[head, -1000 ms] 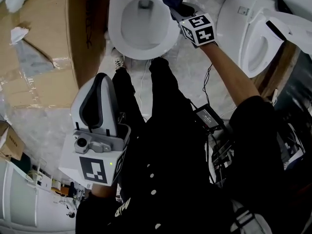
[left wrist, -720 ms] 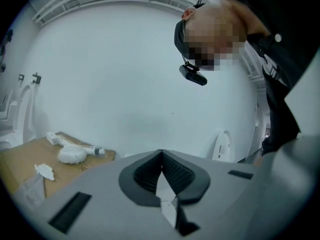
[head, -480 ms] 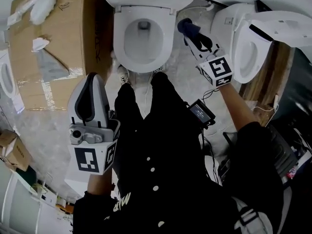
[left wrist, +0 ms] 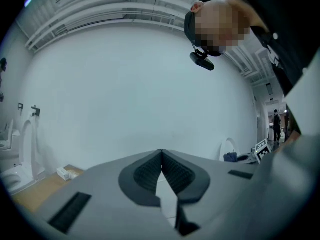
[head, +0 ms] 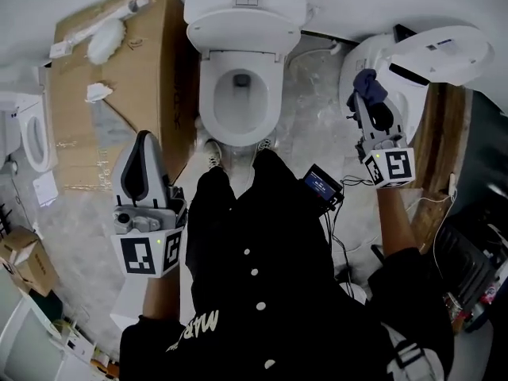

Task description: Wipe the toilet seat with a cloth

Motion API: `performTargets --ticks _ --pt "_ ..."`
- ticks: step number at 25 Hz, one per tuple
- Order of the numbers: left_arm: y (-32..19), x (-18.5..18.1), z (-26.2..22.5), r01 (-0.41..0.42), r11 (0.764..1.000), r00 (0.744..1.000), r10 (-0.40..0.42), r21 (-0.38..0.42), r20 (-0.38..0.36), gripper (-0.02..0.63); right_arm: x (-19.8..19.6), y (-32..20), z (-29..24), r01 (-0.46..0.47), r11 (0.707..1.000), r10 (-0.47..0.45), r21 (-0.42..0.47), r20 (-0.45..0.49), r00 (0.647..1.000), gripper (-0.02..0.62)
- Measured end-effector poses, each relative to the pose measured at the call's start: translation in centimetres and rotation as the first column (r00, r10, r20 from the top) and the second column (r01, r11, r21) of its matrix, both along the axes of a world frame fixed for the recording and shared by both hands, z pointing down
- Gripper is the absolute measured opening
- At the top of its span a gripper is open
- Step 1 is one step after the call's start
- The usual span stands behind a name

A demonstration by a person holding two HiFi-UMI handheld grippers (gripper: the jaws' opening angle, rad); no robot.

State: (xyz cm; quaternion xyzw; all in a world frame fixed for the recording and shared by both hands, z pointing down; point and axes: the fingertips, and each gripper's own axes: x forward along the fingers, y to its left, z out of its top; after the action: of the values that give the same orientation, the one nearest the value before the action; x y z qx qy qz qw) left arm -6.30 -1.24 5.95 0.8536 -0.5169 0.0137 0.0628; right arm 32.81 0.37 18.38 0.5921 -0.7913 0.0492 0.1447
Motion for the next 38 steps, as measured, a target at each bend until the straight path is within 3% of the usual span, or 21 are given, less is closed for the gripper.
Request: performTargets --ticks 4,9,17,22,31,38 --pt "0.7 -2.3 -2.9 0.039 0.998 0.999 -0.039 0.053 0.002 0.008 1.5 2.4 -5.5 -0.110 0.988 0.109 0.107 0.011 0.994 0.084" --pt "1.5 -3.9 -5.8 0.079 0.990 0.997 -0.081 0.114 0.007 0.008 3.1 5.5 -11.0 -0.215 0.952 0.215 0.216 0.023 0.976 0.084" --pt "1.1 -5.5 -10.5 0.099 0.963 0.995 -0.097 0.253 -0.018 0.008 4.2 9.4 -17.0 -0.378 0.863 0.354 0.336 0.133 0.926 0.084" --pt "1.6 -5.1 -12.3 0.086 0.948 0.996 -0.081 0.306 -0.026 0.008 4.0 11.0 -18.6 -0.425 0.827 0.384 0.368 0.182 0.905 0.085" --pt "1.9 -4.6 -11.8 0.068 0.951 0.997 -0.053 0.302 -0.058 0.008 2.1 11.3 -19.0 -0.450 0.811 0.400 0.375 0.208 0.893 0.084" --pt "1.7 -3.7 -12.0 0.023 0.954 0.998 -0.002 0.300 -0.070 0.008 1.3 11.0 -18.9 -0.437 0.825 0.392 0.359 0.195 0.899 0.084"
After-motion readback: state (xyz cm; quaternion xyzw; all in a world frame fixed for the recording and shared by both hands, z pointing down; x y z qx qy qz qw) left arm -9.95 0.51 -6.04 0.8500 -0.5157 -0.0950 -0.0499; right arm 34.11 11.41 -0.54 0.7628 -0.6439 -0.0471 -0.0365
